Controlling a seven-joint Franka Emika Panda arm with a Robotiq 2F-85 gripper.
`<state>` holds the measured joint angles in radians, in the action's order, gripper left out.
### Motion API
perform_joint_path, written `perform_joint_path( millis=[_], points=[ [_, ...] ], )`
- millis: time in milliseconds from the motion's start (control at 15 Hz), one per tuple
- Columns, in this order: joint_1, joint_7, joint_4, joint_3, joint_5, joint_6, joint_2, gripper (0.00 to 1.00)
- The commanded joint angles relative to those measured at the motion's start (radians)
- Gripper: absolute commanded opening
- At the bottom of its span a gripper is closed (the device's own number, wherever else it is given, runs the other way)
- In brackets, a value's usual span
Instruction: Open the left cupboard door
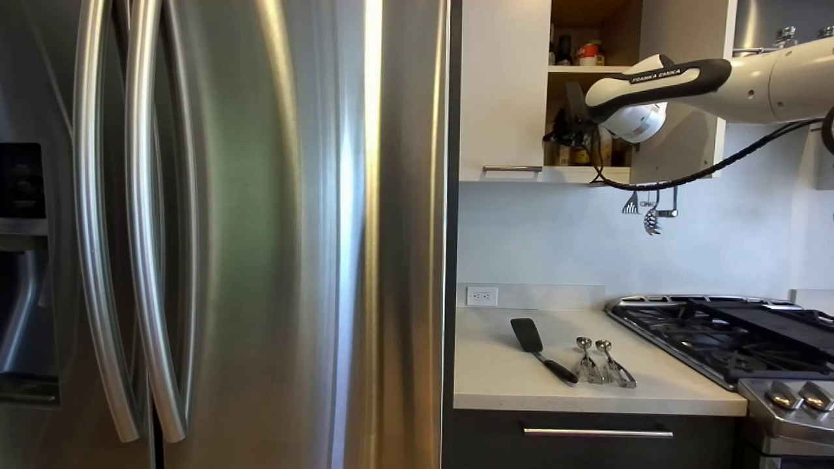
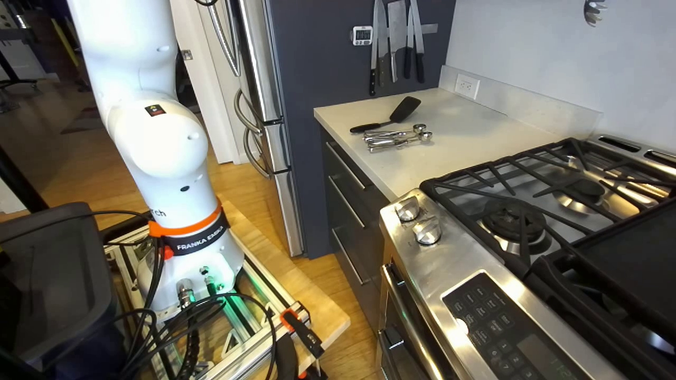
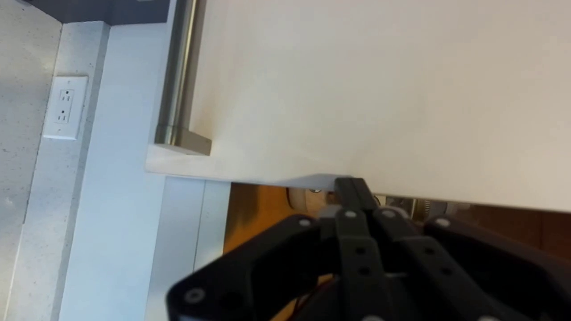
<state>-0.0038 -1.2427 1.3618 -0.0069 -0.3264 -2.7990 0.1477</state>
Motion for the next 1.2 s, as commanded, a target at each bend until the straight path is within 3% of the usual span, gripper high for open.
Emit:
perform_joint_path(
  millis=[0,333,600,1133],
  points=[
    [0.004,-0.062,-0.024,-0.022,0.049,0.012,0.023,0.0],
    [-0.001,-0.146,-0.019,-0.054,0.131,0.077,0.014,0.0],
    [-0.019,-0.013,-0.062,-0.004,-0.018,0.046,0.049,0.0],
    [-0.044,0.133,-0.179,0.021,-0.101,0.064,0.134,0.0]
  ],
)
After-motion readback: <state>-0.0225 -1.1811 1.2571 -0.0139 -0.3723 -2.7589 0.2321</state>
